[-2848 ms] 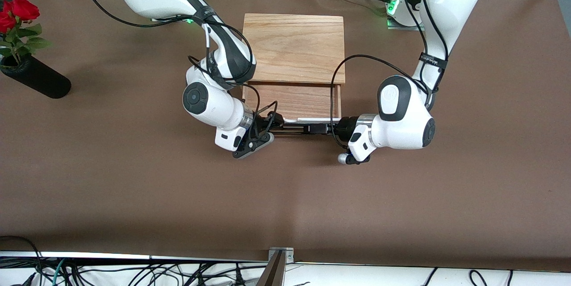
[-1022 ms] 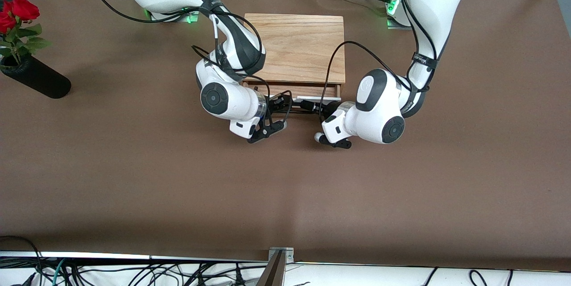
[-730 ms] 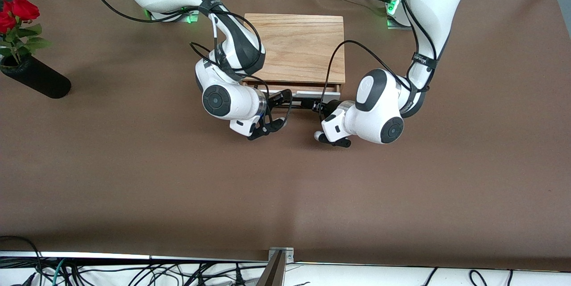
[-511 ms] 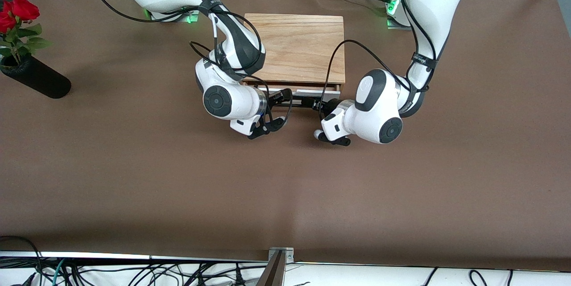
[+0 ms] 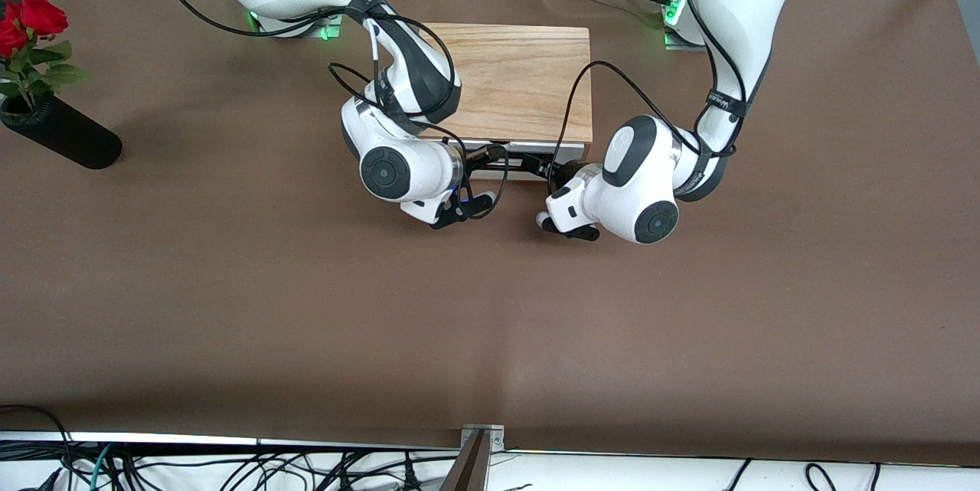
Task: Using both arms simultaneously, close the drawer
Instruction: 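Push the drawer into the wooden box with both grippers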
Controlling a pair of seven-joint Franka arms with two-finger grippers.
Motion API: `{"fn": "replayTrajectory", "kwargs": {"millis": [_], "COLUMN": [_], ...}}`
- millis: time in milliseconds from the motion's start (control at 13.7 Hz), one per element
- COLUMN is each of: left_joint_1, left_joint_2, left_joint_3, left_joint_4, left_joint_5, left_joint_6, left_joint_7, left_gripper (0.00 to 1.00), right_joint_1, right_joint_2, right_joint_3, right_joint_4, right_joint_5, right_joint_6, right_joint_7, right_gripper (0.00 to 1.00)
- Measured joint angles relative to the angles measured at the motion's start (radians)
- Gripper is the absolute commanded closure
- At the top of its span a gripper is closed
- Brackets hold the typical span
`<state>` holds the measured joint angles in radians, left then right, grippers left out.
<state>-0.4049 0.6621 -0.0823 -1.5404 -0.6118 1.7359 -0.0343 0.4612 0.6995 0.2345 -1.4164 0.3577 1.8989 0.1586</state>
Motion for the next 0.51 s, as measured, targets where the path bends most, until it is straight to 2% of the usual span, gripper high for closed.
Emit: {"fn": "replayTrajectory", "kwargs": {"millis": [511], "left_joint_1": [0.0], "left_joint_2": [-0.006], "left_joint_3": [0.003], "left_joint_4": [0.001], "left_joint_5": [0.001], "left_joint_6": [-0.02], "left_joint_7": [0.0], "left_gripper": [0.0], "right_joint_1": [0.0], "right_joint_2": [0.0], "right_joint_3": [-0.001], "right_joint_4": [0.0], "right_joint_5": [0.003], "right_joint_6": [-0.014], "right_joint_7": [0.004], "right_gripper": [0.0]}}
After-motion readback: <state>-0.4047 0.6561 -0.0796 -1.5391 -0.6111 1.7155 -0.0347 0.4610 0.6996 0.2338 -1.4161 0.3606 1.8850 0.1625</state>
